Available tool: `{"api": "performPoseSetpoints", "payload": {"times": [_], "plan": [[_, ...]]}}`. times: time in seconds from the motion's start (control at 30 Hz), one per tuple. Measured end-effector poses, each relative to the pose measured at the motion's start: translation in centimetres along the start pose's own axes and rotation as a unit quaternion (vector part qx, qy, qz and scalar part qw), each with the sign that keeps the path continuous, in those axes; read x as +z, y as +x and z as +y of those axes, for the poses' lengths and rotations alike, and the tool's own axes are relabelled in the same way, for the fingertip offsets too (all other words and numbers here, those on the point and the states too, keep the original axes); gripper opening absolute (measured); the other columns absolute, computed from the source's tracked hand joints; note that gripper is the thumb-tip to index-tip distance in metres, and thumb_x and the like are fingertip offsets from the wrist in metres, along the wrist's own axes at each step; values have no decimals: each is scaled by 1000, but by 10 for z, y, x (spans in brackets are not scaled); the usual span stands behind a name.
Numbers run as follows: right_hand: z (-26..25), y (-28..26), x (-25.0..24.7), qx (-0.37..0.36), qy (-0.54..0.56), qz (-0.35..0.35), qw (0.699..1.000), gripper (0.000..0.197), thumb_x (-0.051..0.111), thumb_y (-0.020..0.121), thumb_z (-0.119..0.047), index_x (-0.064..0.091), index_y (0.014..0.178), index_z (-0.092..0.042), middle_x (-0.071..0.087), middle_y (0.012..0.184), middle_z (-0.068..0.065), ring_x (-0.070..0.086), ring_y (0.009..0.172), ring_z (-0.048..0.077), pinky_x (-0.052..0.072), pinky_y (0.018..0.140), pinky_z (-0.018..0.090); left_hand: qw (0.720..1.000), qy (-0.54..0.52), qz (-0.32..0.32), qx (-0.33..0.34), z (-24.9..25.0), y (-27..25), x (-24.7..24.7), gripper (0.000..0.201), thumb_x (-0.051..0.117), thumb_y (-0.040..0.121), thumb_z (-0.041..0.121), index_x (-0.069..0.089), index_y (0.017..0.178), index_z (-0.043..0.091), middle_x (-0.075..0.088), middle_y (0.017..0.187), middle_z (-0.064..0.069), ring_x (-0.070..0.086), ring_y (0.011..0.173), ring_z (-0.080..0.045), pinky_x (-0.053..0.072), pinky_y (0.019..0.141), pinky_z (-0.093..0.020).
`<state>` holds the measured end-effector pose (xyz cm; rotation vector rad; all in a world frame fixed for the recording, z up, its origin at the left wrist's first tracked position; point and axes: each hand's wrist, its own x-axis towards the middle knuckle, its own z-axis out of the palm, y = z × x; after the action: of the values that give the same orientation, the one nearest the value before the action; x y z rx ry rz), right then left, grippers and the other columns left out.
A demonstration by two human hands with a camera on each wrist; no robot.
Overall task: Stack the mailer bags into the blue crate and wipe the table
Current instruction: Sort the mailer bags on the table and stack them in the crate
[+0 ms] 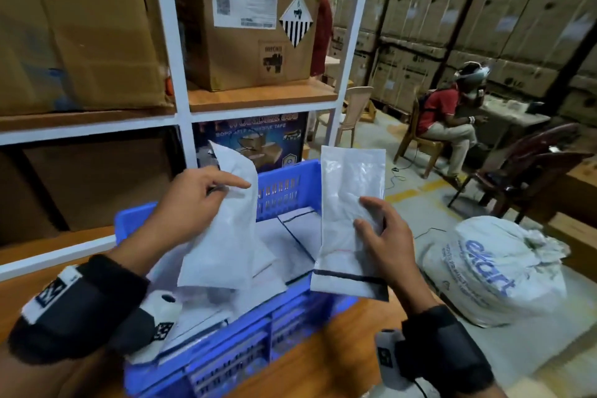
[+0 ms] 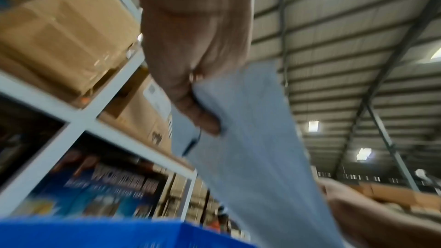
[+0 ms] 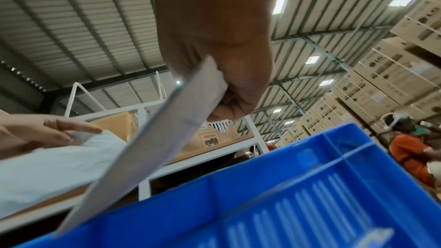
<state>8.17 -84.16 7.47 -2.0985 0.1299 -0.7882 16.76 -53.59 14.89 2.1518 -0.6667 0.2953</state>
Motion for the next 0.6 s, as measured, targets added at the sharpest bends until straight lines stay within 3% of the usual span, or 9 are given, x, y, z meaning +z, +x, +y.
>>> {"api": "performPoseSetpoints", "payload": {"times": [0.1,0.13,0.2,0.27,0.3,0.4,0.43,0.53,0.6], "plan": [[24,27,-8,7,-40,-23,999,33,71,85,-6,65,116,-17,63,108,-17,54,98,-8,35,82,-1,999,32,-39,-7,6,34,13,43,53,88,-11,77,101,21,73,99,-3,64,83,-19,47,73,-28],[33,34,-10,11,-49,-33,998,32,72,85,-8,65,115,-19,64,107,-18,56,97,-6,37,82,1,998,40,-52,-7,9,44,18,42,53,87,-10,76,104,21,73,101,-1,65,83,-15,50,76,-28],[48,45,-15,20,-58,-56,997,31,72,85,-9,66,112,-22,66,103,-16,58,94,-4,39,80,2,995,55,-78,-7,18,61,28,40,55,87,-8,76,107,20,71,102,4,60,76,1,44,70,-10],[61,56,-18,28,-49,-76,995,30,73,85,-9,67,111,-22,67,104,-12,59,93,-2,40,78,2,992,83,-98,-5,28,77,41,37,58,87,-5,74,111,17,70,108,5,59,73,1,36,64,-2],[66,61,-19,29,-43,-87,995,31,73,85,-8,67,111,-23,68,105,-11,60,94,-1,40,79,2,989,97,-109,-9,31,84,49,36,60,86,-3,73,114,17,69,111,5,60,78,-3,37,68,-4],[79,77,-21,12,-26,-118,993,33,72,86,-9,65,111,-29,67,105,-14,60,91,-6,41,79,5,980,143,-127,-45,29,103,78,32,64,87,7,72,117,17,68,123,3,61,113,-14,43,97,-23],[82,81,-21,8,-17,-123,992,33,72,86,-9,65,111,-31,66,105,-15,60,91,-7,42,78,6,976,158,-133,-66,25,108,88,32,65,87,10,72,117,18,67,125,3,59,119,-17,43,102,-28],[96,89,-20,-1,4,-134,991,33,72,86,-10,65,111,-31,67,100,-16,62,86,8,46,74,13,967,163,-155,-123,10,117,121,33,65,85,8,72,116,17,66,125,5,58,119,-16,42,95,-22],[105,93,-19,-3,29,-144,989,33,71,87,-11,65,114,-30,67,103,-13,62,88,1,46,74,9,964,130,-153,-176,0,120,142,33,64,84,3,73,114,14,66,120,5,60,110,-13,43,86,-21]]}}
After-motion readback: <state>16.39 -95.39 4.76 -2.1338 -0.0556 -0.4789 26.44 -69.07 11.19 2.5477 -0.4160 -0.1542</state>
